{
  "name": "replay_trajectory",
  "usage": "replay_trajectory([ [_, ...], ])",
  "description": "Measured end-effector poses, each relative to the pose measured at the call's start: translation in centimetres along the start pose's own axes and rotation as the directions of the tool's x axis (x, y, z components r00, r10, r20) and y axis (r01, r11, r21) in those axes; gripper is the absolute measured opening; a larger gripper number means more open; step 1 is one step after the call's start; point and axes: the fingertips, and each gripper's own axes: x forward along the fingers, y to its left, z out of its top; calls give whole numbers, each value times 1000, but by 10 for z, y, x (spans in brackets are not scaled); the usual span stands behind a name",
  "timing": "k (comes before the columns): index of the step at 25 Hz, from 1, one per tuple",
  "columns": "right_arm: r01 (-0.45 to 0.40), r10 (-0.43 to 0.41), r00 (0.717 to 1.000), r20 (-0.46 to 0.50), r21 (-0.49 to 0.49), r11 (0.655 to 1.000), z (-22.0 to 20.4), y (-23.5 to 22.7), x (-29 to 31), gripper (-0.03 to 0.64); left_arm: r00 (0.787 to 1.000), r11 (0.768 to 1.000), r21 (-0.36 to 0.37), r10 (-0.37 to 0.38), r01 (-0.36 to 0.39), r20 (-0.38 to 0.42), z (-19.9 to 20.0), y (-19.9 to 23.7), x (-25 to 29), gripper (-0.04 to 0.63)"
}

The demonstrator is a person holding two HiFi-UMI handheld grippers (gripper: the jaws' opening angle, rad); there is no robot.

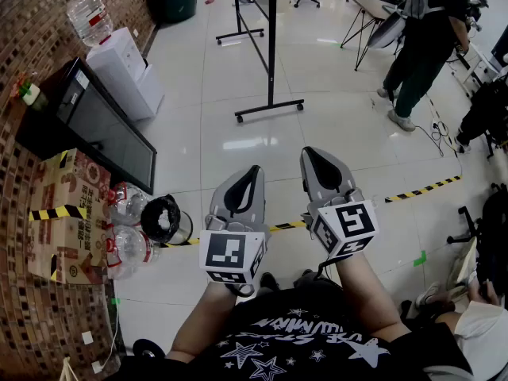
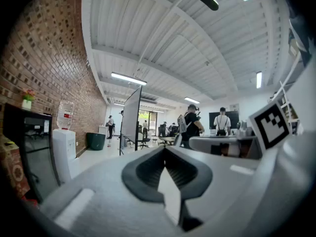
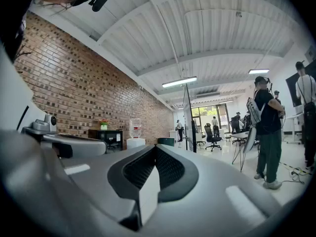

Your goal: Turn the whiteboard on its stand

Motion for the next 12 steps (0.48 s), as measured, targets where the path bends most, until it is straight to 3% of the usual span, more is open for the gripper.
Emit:
replay_trajectory([
  [12,56,-57,998,19,55,997,-7,-31,25,9,999,1000,-31,-4,2,-43,-10,18,19,6],
])
